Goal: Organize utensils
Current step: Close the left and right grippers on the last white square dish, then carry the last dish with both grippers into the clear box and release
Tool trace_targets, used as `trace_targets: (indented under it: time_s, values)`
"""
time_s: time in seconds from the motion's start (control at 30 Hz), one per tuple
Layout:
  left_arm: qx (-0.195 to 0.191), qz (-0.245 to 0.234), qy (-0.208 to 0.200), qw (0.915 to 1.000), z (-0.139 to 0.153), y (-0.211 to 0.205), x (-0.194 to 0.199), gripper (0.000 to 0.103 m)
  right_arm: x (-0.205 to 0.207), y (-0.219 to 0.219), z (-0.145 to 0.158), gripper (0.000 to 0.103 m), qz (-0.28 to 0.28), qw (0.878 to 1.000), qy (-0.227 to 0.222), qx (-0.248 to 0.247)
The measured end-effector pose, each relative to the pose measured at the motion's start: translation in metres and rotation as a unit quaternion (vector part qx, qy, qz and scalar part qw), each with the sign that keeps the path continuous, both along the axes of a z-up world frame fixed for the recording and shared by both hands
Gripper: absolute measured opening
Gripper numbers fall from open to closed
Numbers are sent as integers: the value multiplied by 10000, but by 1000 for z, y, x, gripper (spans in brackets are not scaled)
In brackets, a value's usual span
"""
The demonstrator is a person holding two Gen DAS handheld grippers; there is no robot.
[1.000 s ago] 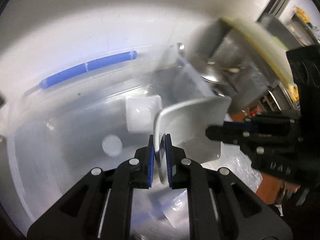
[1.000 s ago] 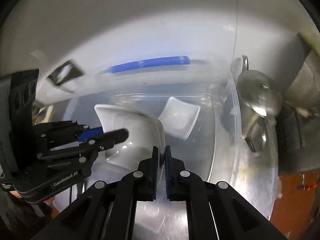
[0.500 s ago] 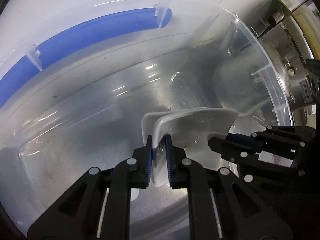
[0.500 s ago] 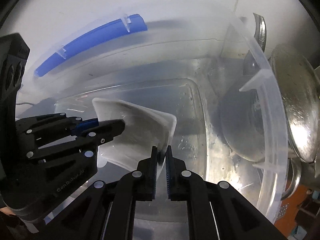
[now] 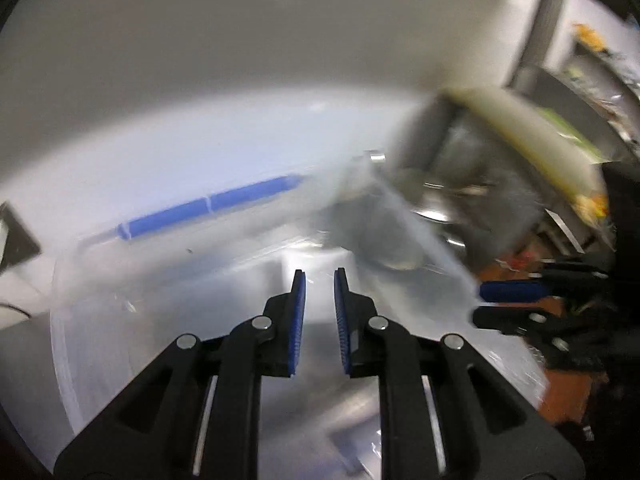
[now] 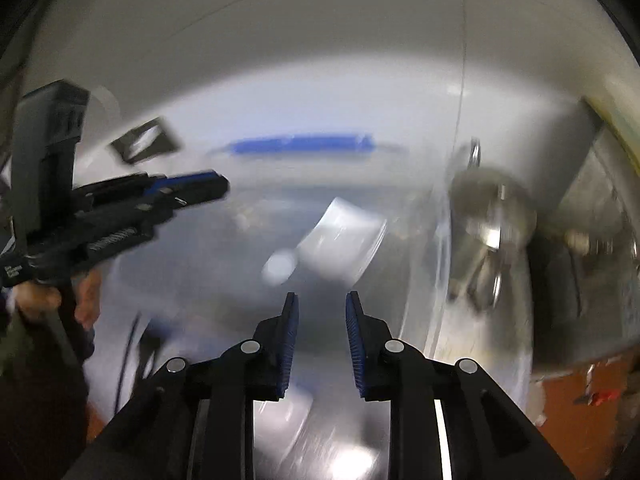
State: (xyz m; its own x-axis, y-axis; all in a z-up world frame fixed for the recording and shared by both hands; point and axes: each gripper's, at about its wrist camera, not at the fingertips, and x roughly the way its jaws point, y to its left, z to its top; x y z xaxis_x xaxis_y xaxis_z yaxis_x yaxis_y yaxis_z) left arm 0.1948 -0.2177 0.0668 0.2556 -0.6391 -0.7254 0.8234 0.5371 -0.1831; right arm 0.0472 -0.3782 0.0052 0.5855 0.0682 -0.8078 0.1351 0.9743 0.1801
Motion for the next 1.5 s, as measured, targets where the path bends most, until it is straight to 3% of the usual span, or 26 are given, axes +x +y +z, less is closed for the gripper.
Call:
trace_targets:
  time_s: [0.07,0.17,0.27,0.33,0.6,0.77,0.93,1.23,1.4,1.5]
  values:
    - [-117,-134,15,9998,-1,22,-36,13,-30,6,-22,26,21,9997,213,150]
    - [88,-162,110,9998,-32,44,-90,13,-54,15,-67,26,-60,9969,689,362]
    - [336,-131,834,9959,-77,54,-109,13,-63,27,-113,26,-200,9897,1192,764]
    - [602,70,1129,9918,-112,57,-115,13,-66,34,-128,26,-341,9876,1270,855]
    - [871,261,1460,9851,-162,54,-100,13,-45,39,-140,26,-599,9865,1146,1007]
    - [832,300,1466,9852,-163,50,-98,13,-35,39,-147,26,-751,9846,1224,993]
    - [1021,502,1189,9864,-161,48,-93,13,-27,38,-151,26,-844,9837,1290,928]
    - [1178,380,1524,9805,-183,35,-92,13,-14,30,-172,26,-905,9760,1450,1349]
    - [1163,438,1766,9764,-195,35,-95,13,-6,37,-177,11,-813,9770,1428,1356]
    - [1179,467,1645,9782,-194,33,-101,12,-6,42,-175,11,-798,9796,1419,1178]
